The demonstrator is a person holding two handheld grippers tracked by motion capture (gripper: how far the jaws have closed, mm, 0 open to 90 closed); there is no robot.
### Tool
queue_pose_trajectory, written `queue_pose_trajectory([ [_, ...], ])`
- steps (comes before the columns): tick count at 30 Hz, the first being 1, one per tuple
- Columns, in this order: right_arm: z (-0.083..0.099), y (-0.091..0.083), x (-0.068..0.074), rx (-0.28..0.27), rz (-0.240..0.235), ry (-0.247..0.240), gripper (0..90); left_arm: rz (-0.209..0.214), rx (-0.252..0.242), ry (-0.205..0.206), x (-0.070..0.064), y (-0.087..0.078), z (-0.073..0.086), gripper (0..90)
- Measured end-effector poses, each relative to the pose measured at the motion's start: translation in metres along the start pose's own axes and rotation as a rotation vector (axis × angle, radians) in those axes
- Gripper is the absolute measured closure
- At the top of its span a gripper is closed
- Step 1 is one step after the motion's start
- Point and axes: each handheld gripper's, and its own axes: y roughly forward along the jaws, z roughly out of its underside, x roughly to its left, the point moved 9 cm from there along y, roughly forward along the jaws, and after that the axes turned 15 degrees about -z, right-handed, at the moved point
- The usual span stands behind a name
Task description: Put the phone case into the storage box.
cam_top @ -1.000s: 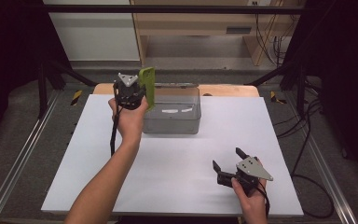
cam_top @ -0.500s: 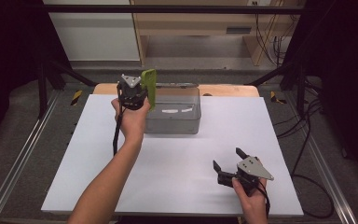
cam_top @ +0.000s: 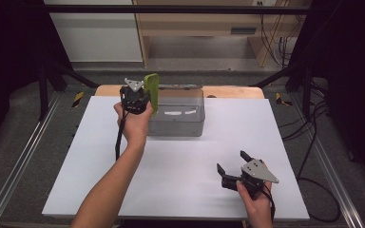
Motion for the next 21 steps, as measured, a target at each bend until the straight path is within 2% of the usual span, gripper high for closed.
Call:
queue_pose_trajectory([
  [8,0.0006,0.0006,0.0012,0.005,-0.003,0.004,6.3,0.000,0.003,0.020,-0.0020,0.0010,0.0023,78.2],
  [21,0.0011,0.0009,0.0018,0.009,-0.008,0.000,6.2,-0.007,0.024,0.016,0.0006,0.0061,0.0094,78.1],
])
